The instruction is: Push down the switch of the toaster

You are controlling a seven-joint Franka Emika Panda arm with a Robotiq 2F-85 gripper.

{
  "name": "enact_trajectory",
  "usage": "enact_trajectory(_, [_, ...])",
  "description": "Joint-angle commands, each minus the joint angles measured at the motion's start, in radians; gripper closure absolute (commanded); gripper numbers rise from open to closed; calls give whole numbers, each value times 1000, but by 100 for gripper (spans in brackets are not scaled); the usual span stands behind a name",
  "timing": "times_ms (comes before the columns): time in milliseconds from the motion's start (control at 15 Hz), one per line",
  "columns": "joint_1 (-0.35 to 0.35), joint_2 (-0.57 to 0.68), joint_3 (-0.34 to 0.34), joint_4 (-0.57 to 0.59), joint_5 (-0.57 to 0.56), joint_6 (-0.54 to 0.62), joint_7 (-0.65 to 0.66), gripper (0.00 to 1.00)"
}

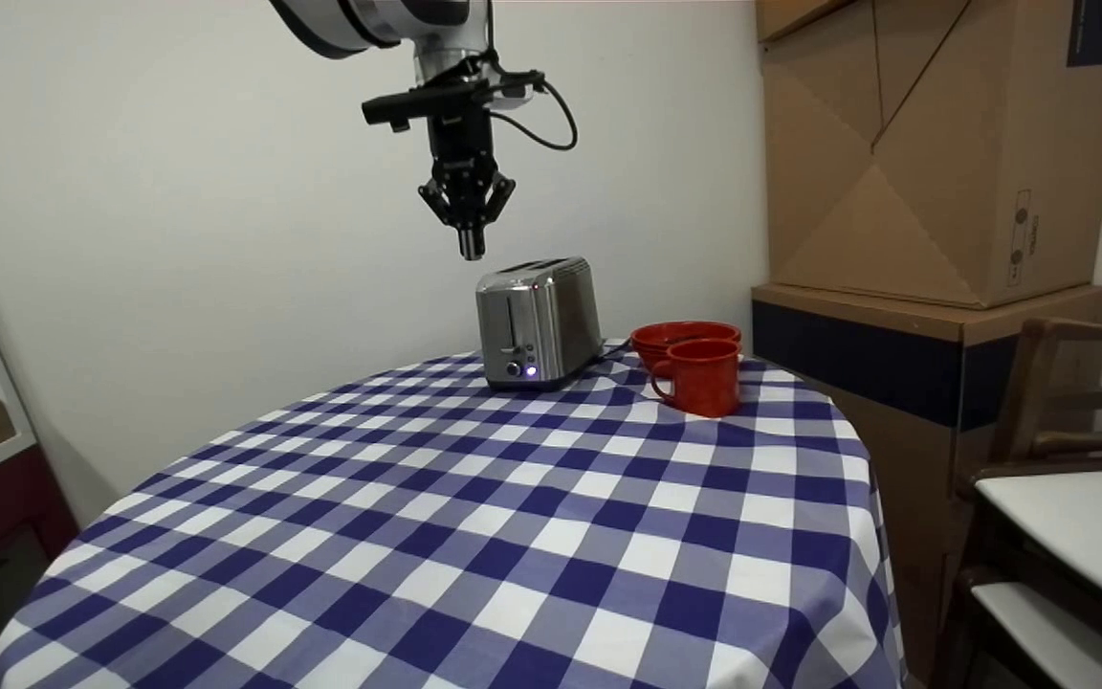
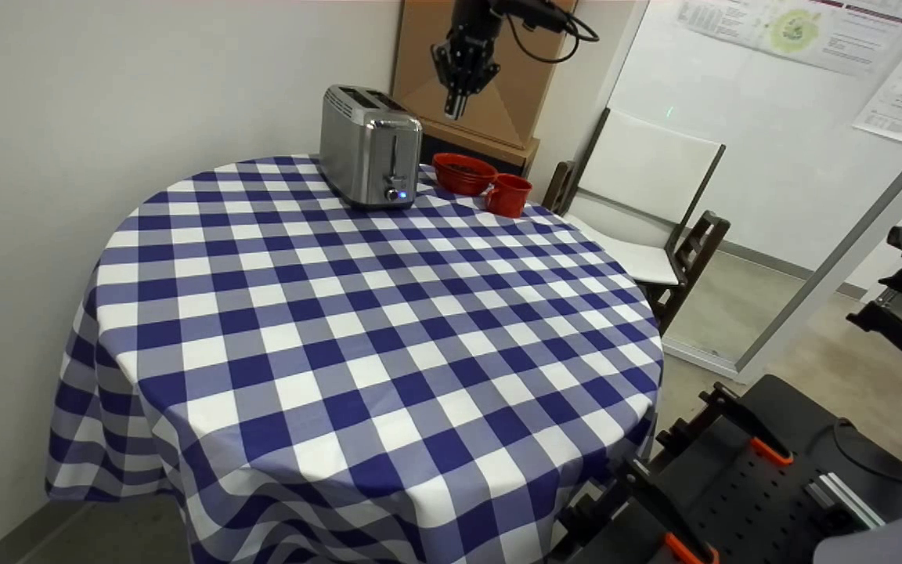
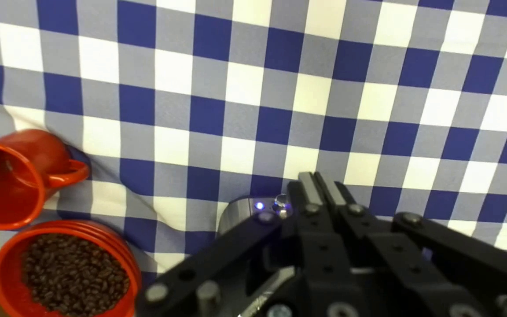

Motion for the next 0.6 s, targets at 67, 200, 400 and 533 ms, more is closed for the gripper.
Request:
enact_trajectory(67, [-16, -202, -40, -294, -7, 58, -10, 54])
enact_trajectory(200, [-18, -264, -56, -392, -21, 92, -20, 41])
enact_trajectory(400, [-12, -355, -79, -545, -58, 198, -26, 18])
enact_trajectory(533, [-15, -421, -81, -652, -66, 279, -32, 5])
